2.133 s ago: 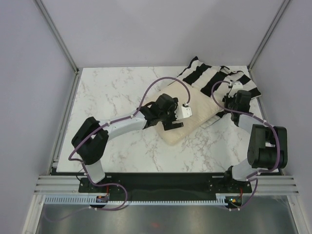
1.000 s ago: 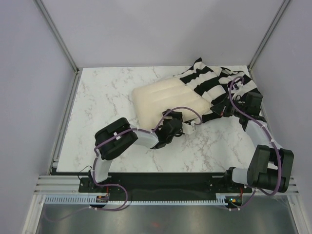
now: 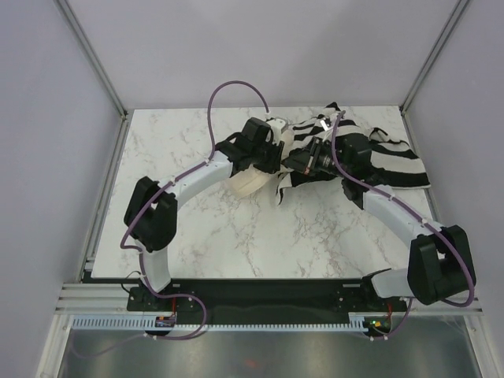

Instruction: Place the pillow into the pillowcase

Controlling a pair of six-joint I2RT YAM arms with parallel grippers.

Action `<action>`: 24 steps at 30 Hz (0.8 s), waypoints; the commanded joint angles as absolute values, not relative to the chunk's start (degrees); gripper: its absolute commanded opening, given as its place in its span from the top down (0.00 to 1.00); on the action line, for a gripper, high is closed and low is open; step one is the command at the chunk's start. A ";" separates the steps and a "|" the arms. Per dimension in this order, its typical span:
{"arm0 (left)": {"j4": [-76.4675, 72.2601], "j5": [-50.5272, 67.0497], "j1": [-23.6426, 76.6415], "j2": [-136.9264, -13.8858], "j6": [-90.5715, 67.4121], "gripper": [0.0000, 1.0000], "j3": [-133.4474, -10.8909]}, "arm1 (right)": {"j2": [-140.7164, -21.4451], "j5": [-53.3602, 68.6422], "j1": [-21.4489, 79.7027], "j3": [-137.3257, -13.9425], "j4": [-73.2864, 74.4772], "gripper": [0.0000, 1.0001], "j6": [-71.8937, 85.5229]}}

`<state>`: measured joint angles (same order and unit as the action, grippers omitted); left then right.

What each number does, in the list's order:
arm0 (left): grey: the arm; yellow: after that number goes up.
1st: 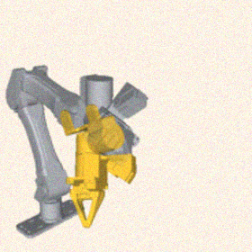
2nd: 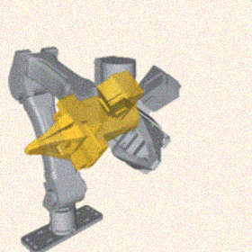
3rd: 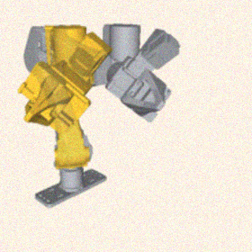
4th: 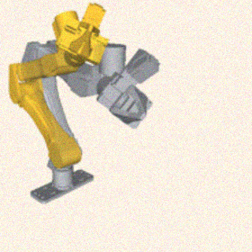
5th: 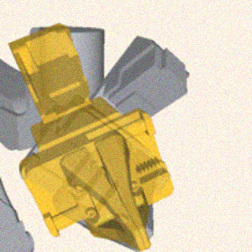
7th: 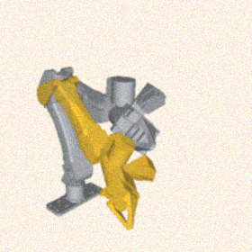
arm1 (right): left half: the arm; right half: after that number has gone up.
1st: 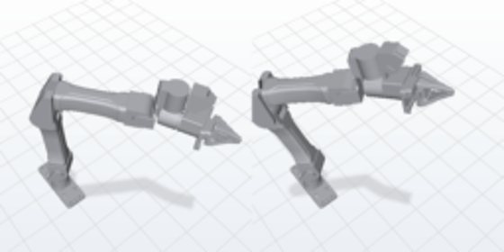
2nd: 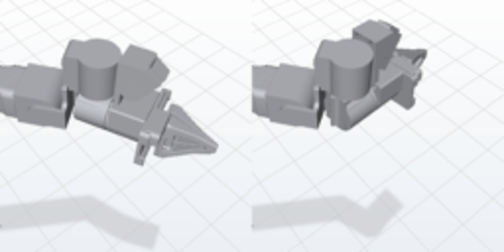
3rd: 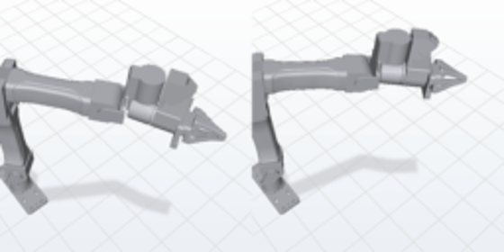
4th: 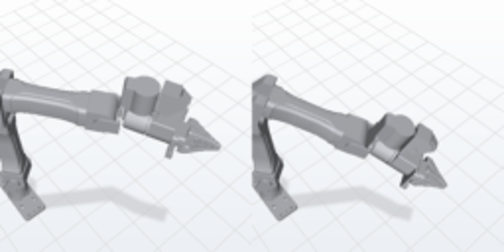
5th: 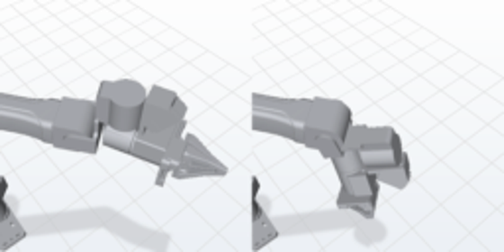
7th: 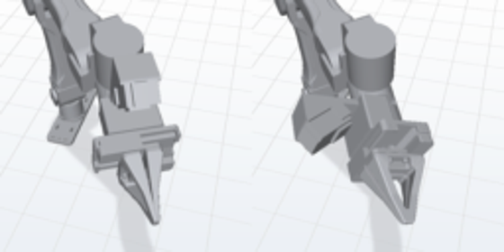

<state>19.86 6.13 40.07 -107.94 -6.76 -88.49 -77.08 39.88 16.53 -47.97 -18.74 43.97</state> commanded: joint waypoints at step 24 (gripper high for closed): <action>20.74 5.57 47.80 -100.30 -1.78 0.98 -80.28 | -61.59 25.12 -4.12 -60.79 28.53 0.42 9.79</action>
